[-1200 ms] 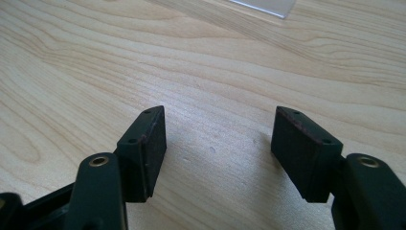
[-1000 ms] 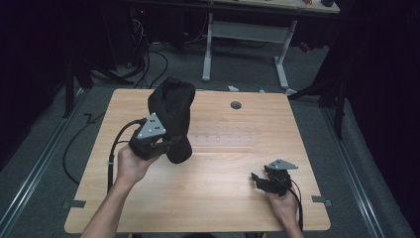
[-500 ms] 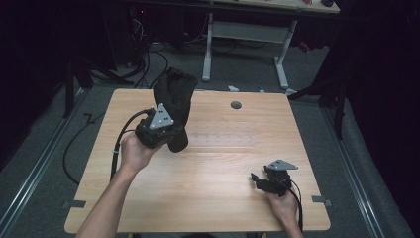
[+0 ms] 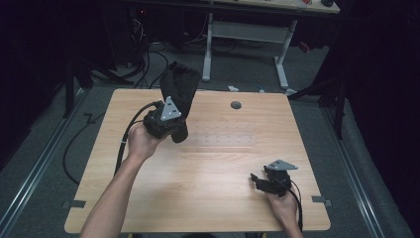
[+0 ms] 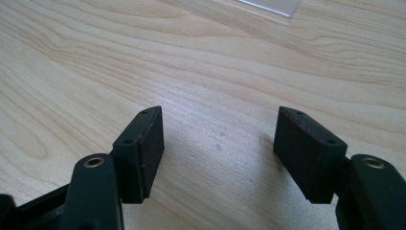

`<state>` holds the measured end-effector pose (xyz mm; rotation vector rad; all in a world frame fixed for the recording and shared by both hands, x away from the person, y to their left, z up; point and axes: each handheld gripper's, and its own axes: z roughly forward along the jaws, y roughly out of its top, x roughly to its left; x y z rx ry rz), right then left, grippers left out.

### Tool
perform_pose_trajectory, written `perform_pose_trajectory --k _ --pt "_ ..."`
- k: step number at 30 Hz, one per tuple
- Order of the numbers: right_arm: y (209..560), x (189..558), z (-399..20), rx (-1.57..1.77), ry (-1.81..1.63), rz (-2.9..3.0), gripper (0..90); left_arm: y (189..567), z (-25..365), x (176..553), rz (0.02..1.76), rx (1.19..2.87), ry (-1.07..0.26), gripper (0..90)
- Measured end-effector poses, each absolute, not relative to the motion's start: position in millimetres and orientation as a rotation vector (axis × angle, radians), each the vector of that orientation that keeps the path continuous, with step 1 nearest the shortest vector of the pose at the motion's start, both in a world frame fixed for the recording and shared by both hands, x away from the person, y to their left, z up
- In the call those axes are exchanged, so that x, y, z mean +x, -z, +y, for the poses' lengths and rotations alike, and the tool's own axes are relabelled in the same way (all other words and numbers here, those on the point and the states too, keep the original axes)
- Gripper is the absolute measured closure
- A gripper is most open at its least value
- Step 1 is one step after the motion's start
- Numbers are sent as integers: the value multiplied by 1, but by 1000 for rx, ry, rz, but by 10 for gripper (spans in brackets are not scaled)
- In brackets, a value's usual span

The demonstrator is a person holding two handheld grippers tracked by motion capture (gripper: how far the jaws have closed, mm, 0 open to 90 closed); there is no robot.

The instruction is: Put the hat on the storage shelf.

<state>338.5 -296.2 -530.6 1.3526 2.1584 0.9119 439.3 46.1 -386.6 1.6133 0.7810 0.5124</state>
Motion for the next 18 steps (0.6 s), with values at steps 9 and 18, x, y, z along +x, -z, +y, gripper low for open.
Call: perform_pose_trajectory --k 9,18 --pt "531 338 -296 1351 -913 2159 349 396 42 451 754 1622 -552 759" --pt "531 338 -296 1346 -912 2160 349 398 40 453 708 1596 -558 758"
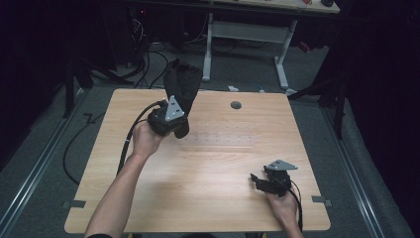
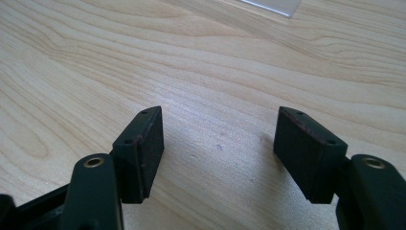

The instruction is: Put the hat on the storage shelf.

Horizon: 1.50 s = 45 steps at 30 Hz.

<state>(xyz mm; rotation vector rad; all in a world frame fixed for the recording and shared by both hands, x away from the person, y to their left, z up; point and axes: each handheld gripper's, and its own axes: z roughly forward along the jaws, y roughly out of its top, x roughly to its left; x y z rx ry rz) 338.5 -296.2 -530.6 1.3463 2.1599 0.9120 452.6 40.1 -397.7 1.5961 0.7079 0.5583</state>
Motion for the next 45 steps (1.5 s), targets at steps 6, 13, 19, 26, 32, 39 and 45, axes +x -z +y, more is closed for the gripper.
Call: perform_pose_trajectory --k 6,13,19,26,32,39,45 --pt "531 339 -296 1345 -912 2160 349 402 37 456 686 1605 -552 757" --pt "531 338 -296 1339 -913 2165 346 405 46 455 687 1582 -523 749" --pt "531 338 -296 1339 -914 2165 345 409 60 454 734 1552 -490 742" --pt "531 338 -296 1341 -914 2165 345 418 71 450 765 1588 -484 739" --pt "531 338 -296 1344 -916 2164 345 423 78 448 808 1594 -459 739" --pt "531 338 -296 1341 -916 2165 344 427 83 446 844 1601 -439 739" --pt "531 338 -296 1343 -916 2165 344 429 85 445 860 1584 -437 741"
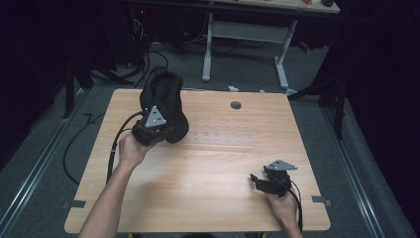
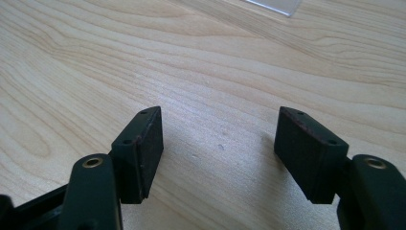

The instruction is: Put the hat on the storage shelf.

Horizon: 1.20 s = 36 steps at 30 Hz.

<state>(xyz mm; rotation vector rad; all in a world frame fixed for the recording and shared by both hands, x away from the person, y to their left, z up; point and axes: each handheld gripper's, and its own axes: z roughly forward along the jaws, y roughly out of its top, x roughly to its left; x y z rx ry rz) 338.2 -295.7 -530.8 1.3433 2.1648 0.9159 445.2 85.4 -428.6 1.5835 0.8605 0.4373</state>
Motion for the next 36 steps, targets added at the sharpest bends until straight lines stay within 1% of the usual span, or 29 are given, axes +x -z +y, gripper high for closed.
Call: perform_pose_trajectory --k 6,10,13,28,29,31,36 --pt "531 338 -296 1342 -915 2165 343 428 87 448 883 1602 -440 742" --pt "531 338 -296 1343 -916 2165 343 435 80 446 871 1686 -463 741" --pt "531 338 -296 1342 -916 2165 343 441 75 445 869 1700 -470 740" --pt "531 338 -296 1342 -916 2165 342 445 74 445 963 1607 -406 709" --pt "531 338 -296 1342 -916 2165 342 445 74 445 974 1596 -397 698" --pt "531 338 -296 1342 -916 2165 342 444 73 445 991 1588 -388 648" --pt "531 338 -296 1341 -916 2166 343 441 69 444 1023 1555 -379 469"
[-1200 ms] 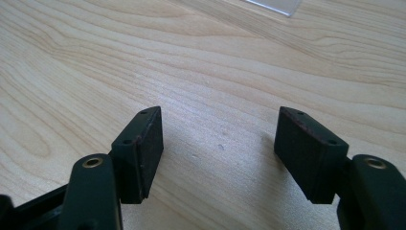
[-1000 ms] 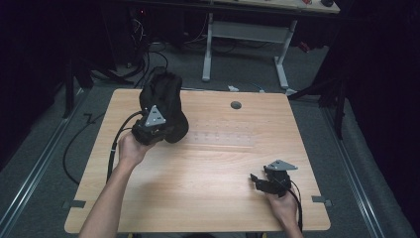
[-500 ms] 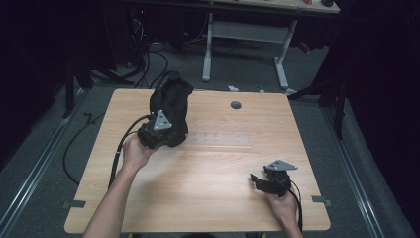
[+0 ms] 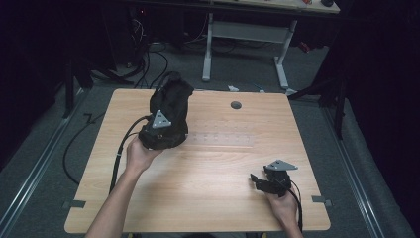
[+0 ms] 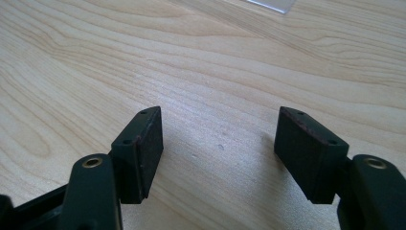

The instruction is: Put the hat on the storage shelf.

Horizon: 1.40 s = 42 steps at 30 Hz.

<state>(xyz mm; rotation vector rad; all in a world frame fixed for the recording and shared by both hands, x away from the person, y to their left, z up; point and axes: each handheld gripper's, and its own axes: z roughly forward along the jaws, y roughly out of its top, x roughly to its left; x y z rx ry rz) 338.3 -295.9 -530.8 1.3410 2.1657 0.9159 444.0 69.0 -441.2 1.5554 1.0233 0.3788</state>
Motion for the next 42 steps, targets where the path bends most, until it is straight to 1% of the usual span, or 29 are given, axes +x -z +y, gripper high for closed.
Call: perform_pose_trajectory --k 4,10,20,28,42 --pt "531 338 -296 1341 -916 2166 343 439 69 443 1054 1516 -355 361" --pt "531 338 -296 1342 -916 2165 343 441 74 442 1096 1469 -346 251" --pt "531 338 -296 1341 -916 2165 342 449 89 435 1168 1376 -294 217" --pt "531 338 -296 1342 -916 2165 342 459 102 426 1223 1340 -252 229" --pt "531 338 -296 1342 -916 2165 342 467 109 411 1243 1314 -253 249"
